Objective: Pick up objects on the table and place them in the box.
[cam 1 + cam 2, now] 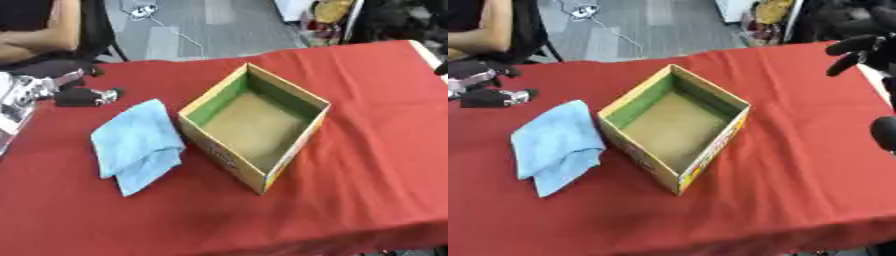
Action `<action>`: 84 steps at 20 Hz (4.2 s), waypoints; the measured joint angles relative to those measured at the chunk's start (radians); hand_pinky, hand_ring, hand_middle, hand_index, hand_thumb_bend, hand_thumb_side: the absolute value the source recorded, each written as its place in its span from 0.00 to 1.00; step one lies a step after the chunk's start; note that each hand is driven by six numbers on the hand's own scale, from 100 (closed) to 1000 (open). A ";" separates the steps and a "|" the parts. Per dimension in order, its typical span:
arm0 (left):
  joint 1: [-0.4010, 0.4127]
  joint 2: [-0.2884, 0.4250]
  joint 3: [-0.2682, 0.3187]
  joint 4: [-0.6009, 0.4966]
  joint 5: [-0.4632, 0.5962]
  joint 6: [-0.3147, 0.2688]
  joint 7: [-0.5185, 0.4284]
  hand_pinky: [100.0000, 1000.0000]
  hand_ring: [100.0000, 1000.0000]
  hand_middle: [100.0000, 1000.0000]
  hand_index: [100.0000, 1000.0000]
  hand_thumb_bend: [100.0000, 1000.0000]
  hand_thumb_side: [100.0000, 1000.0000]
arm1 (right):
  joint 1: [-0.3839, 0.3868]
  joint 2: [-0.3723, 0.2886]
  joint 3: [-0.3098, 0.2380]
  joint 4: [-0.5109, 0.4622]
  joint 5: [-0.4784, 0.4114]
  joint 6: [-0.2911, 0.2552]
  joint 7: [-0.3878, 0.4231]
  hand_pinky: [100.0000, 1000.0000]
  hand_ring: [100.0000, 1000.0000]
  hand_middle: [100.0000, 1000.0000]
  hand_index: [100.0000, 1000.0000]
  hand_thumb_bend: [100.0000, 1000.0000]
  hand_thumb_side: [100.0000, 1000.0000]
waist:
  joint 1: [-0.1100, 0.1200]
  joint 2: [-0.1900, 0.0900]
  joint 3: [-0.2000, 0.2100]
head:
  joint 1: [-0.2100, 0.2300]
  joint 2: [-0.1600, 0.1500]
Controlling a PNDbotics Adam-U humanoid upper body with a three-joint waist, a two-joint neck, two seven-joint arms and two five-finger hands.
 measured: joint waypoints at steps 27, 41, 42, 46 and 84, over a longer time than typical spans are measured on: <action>-0.042 -0.069 -0.159 -0.041 -0.432 -0.353 -0.199 0.82 0.81 0.80 1.00 0.91 0.97 | -0.003 0.000 0.006 0.000 -0.007 0.005 0.022 0.54 0.72 0.81 0.98 0.41 0.61 | 0.001 0.000 -0.007 | 0.013 0.000; -0.101 -0.105 -0.186 0.187 -0.342 -0.364 -0.338 0.82 0.81 0.81 0.99 0.94 0.98 | -0.012 0.000 0.012 0.000 -0.013 0.013 0.034 0.53 0.71 0.81 0.98 0.41 0.61 | 0.010 0.004 -0.018 | 0.018 0.000; -0.105 -0.106 -0.188 0.194 -0.342 -0.367 -0.337 0.81 0.80 0.83 0.99 0.94 0.98 | -0.014 0.000 0.012 0.000 -0.014 0.013 0.035 0.53 0.71 0.81 0.98 0.41 0.61 | 0.012 0.004 -0.019 | 0.018 0.000; -0.110 -0.115 -0.187 0.209 -0.342 -0.370 -0.336 0.80 0.79 0.81 0.99 0.94 0.95 | -0.015 0.000 0.012 0.000 -0.014 0.016 0.037 0.53 0.71 0.81 0.98 0.41 0.61 | 0.013 0.004 -0.019 | 0.018 0.000; -0.086 -0.248 -0.050 0.325 -0.304 -0.196 0.095 0.00 0.00 0.01 0.03 0.00 0.22 | -0.035 0.009 0.005 0.000 -0.022 0.023 0.030 0.52 0.70 0.80 0.98 0.39 0.61 | 0.009 0.009 -0.024 | 0.020 0.000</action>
